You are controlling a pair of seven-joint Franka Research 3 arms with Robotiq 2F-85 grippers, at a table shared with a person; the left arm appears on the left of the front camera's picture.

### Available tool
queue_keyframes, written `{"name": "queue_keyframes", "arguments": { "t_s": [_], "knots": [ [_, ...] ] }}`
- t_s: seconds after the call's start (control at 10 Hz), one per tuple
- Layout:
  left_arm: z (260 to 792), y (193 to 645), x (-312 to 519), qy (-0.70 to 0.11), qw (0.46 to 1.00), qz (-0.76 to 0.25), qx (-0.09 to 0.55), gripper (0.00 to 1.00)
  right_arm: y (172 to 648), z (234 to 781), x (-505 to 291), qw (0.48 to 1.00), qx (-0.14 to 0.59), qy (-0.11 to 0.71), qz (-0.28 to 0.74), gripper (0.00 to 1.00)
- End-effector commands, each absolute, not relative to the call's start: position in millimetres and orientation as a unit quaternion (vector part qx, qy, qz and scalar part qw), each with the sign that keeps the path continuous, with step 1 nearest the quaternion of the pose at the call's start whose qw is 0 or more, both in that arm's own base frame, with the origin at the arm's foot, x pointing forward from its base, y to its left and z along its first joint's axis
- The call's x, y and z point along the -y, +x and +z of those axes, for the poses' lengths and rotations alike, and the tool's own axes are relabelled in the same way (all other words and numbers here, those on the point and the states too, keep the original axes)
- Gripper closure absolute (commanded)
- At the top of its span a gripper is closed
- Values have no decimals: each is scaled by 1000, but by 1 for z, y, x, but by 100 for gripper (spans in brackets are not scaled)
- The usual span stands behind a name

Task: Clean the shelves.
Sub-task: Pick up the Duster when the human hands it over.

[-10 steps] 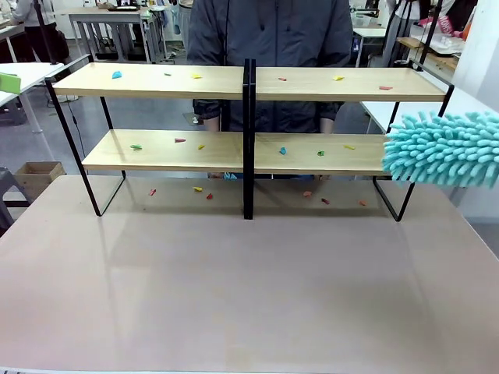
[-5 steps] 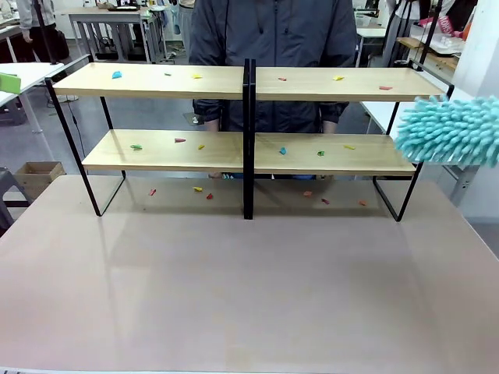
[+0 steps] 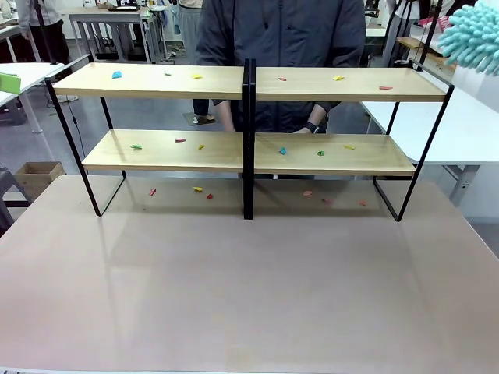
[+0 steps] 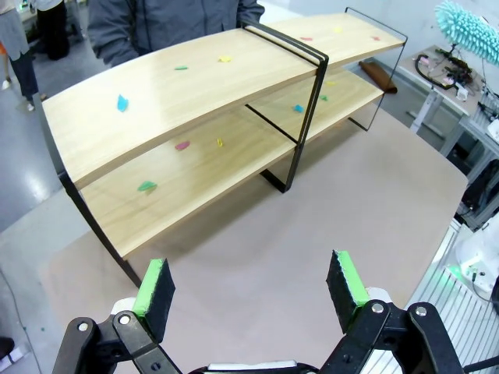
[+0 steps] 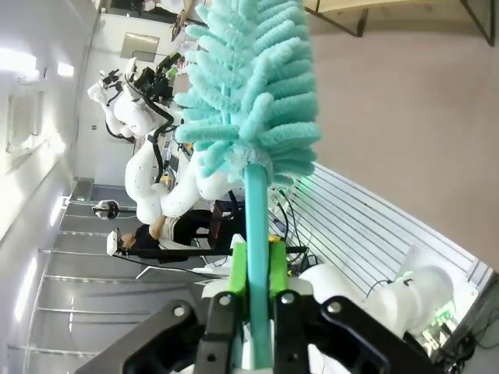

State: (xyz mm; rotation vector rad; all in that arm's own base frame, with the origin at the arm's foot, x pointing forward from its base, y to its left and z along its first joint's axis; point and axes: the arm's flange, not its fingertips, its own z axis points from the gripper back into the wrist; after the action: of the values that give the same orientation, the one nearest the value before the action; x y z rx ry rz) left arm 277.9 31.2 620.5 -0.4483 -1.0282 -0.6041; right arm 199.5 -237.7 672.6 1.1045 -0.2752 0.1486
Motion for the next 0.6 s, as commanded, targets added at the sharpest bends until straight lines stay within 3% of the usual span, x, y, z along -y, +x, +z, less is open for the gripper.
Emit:
{"name": "queue_keyframes", "arguments": {
  "t_s": [0.0, 0.5],
  "knots": [
    [620, 279, -31, -214, 802, -283, 481, 0, 198, 672, 237, 842, 125, 520, 73, 87],
    [620, 279, -31, -214, 802, -283, 481, 0, 198, 672, 237, 842, 125, 520, 73, 87]
  ]
}}
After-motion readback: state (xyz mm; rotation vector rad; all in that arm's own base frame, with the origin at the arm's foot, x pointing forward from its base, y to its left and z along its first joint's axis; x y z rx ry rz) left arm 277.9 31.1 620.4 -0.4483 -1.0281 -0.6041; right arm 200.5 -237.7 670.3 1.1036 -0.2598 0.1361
